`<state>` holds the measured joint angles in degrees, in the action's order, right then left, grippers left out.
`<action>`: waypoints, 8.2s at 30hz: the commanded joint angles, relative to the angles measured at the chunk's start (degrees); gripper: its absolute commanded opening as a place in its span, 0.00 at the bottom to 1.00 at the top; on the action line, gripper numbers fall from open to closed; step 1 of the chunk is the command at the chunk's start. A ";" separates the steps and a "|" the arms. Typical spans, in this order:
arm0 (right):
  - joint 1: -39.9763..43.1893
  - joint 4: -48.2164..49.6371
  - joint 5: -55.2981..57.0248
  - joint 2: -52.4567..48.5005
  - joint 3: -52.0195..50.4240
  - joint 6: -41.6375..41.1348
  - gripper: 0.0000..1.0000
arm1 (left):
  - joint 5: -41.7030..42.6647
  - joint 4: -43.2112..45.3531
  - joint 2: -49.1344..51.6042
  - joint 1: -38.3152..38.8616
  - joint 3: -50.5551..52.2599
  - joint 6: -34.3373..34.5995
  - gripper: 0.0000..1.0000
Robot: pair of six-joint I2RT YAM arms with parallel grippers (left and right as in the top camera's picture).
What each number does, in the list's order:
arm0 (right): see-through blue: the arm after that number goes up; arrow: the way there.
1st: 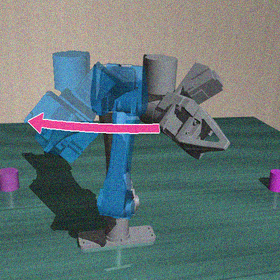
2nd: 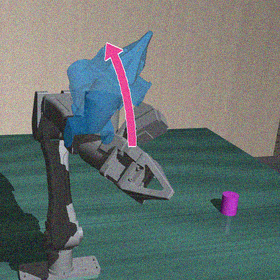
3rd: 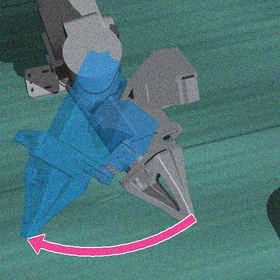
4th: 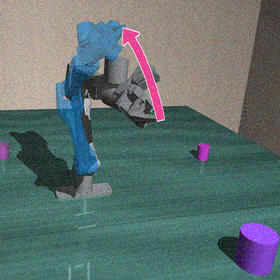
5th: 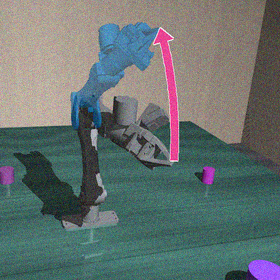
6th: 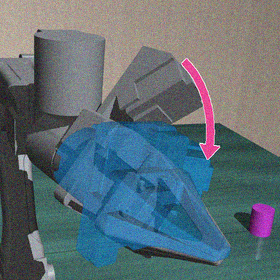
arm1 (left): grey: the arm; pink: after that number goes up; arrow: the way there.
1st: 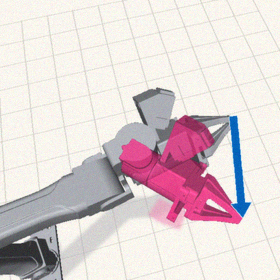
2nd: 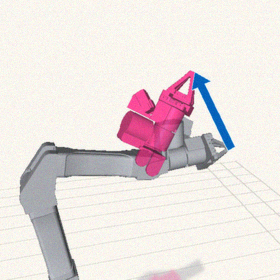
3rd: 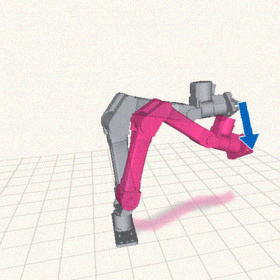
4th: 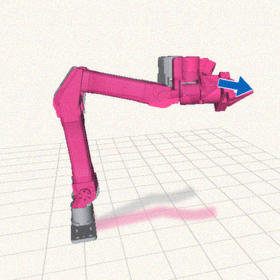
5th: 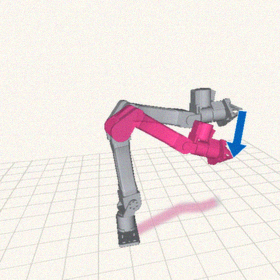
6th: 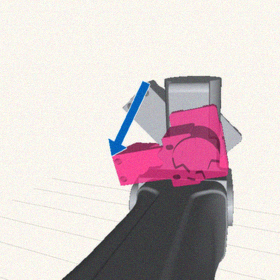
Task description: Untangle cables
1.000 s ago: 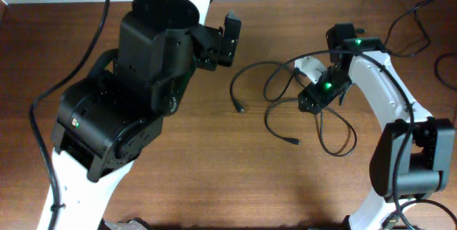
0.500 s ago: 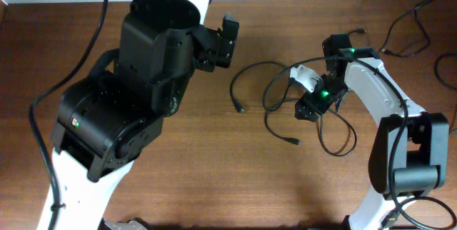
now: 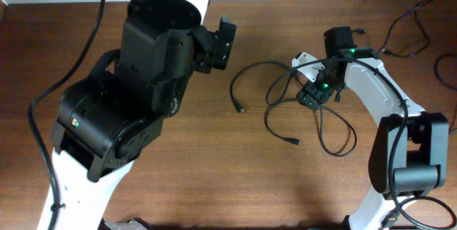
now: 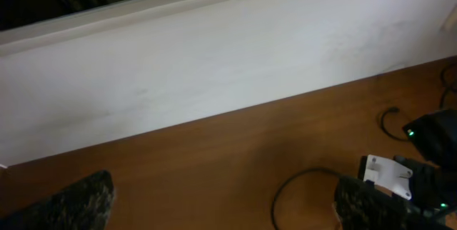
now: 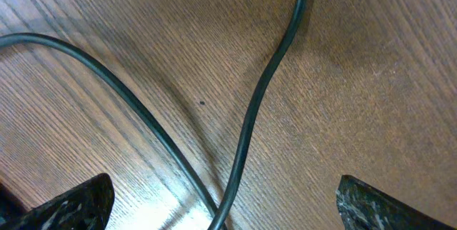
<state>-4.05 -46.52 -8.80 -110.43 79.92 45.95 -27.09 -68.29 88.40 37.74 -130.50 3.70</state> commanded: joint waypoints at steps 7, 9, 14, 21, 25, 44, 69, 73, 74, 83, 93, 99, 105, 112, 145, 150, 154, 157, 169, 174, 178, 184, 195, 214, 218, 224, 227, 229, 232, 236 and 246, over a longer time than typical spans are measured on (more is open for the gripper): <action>0.31 -4.09 -1.84 -0.96 -0.98 -1.84 0.99 | -1.25 -2.38 0.07 -0.20 -0.17 -1.01 0.99; 0.31 -4.04 -2.93 -0.96 -1.84 -1.86 0.99 | -1.27 -2.51 0.07 -0.20 -0.17 -1.01 0.99; 0.26 -0.55 -4.74 -0.96 -6.99 -1.84 0.99 | -1.25 -3.10 0.07 -0.20 -0.17 -1.01 0.99; 0.26 2.38 -4.98 -0.96 -10.14 -1.79 0.42 | -1.22 -3.21 0.07 -0.20 -0.17 -0.98 0.99; 0.26 3.32 -6.62 -0.96 -11.67 0.31 0.04 | -1.25 -3.56 0.07 -0.20 -0.17 -0.98 0.99; 0.70 -7.96 8.24 6.16 24.70 -15.34 0.04 | 1.81 -4.37 0.07 -0.20 -0.17 -0.94 0.99; 26.84 -18.88 -1.84 15.23 29.05 -41.03 0.04 | 3.19 -6.91 0.07 -0.15 -0.15 -0.96 0.99; 33.97 -19.12 4.76 16.72 28.98 -46.51 0.04 | 3.76 -7.96 0.07 -0.15 -0.15 -0.94 0.99; 36.11 -18.86 4.76 16.57 28.63 -46.73 0.04 | 3.76 -7.91 0.07 -0.15 -0.15 -0.94 0.99; 42.75 -13.79 1.53 16.33 20.24 -45.75 0.04 | 3.74 -7.19 0.07 -0.15 -0.15 -0.96 0.99; 40.00 -9.75 -0.87 16.33 11.02 -45.55 0.04 | 3.76 -7.26 0.07 -0.15 -0.15 -0.96 0.99; 39.39 -5.18 -1.07 16.33 2.47 -44.92 0.04 | 3.76 -7.26 0.07 -0.15 -0.15 -0.96 0.99; 39.26 2.40 -1.31 16.33 -8.61 -44.94 0.04 | 3.76 -7.26 0.07 -0.15 -0.15 -0.96 0.99; 39.26 10.25 -1.29 16.31 -17.68 -44.28 0.04 | 3.78 -7.26 0.07 -0.15 -0.15 -0.94 0.99; 29.75 23.19 -1.11 26.58 -4.63 -43.17 0.99 | 5.29 -7.48 0.09 -0.15 -0.15 -0.94 0.99; 27.93 28.11 0.04 21.05 -4.61 -38.88 0.99 | 5.29 -7.65 0.09 -0.15 -0.15 -0.96 0.99; 27.96 31.54 1.77 13.44 -3.85 -38.88 0.99 | 5.27 -7.96 0.09 -0.15 -0.15 -0.98 0.99; 27.10 30.82 4.57 6.19 1.07 -39.39 0.99 | 5.25 -7.87 0.09 -0.15 -0.15 -0.98 0.99; 22.34 22.88 9.57 -10.43 22.18 -45.44 0.99 | 5.27 -8.50 0.09 -0.15 -0.15 -0.96 0.99; 22.43 21.14 9.22 -15.56 22.21 -48.48 0.99 | 5.27 -8.55 0.09 -0.15 -0.15 -0.96 0.99; 22.43 19.71 7.74 -18.10 22.21 -49.77 0.79 | 5.27 -8.55 0.09 -0.15 -0.15 -0.96 0.99; 22.82 12.24 7.32 -17.57 28.85 -51.56 0.04 | 5.27 -8.57 0.09 -0.15 -0.15 -0.98 0.99; 22.71 -6.64 1.60 -17.22 62.27 -47.74 0.04 | 5.27 -9.88 0.09 -0.15 -0.15 -0.96 0.99; 22.73 -6.12 6.27 -34.10 61.61 -55.52 0.99 | 4.81 -9.40 0.09 -0.15 -0.15 -1.01 0.99; 22.43 -5.20 6.36 -36.76 61.61 -55.49 1.00 | 4.81 -9.38 0.09 -0.15 -0.15 -0.98 0.99; 22.01 -6.58 5.11 -36.00 62.99 -55.19 0.04 | 4.83 -9.40 0.09 -0.15 -0.15 -0.96 0.99; 21.05 -8.85 -1.33 -33.62 66.73 -51.04 0.04 | 4.83 -9.40 0.09 -0.15 -0.15 -0.96 0.99; 20.06 -12.13 -10.34 -32.09 72.98 -49.37 0.04 | 4.83 -9.40 0.09 -0.15 -0.15 -0.96 0.99; 18.71 -16.00 -22.91 -30.73 82.01 -49.44 0.04 | 4.83 -9.42 0.09 -0.15 -0.15 -0.98 0.99; 14.49 -22.18 -25.51 -29.83 99.97 -52.43 0.04 | 4.83 -9.40 0.09 -0.15 -0.15 -0.96 0.99; 24.52 -21.33 -22.40 -29.81 90.12 -52.19 0.04 | 4.83 -10.88 0.13 -0.15 -0.04 -0.98 0.99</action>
<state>13.89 -68.90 -31.83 -136.90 177.86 -6.09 -22.31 -78.83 88.40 37.74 -130.50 3.40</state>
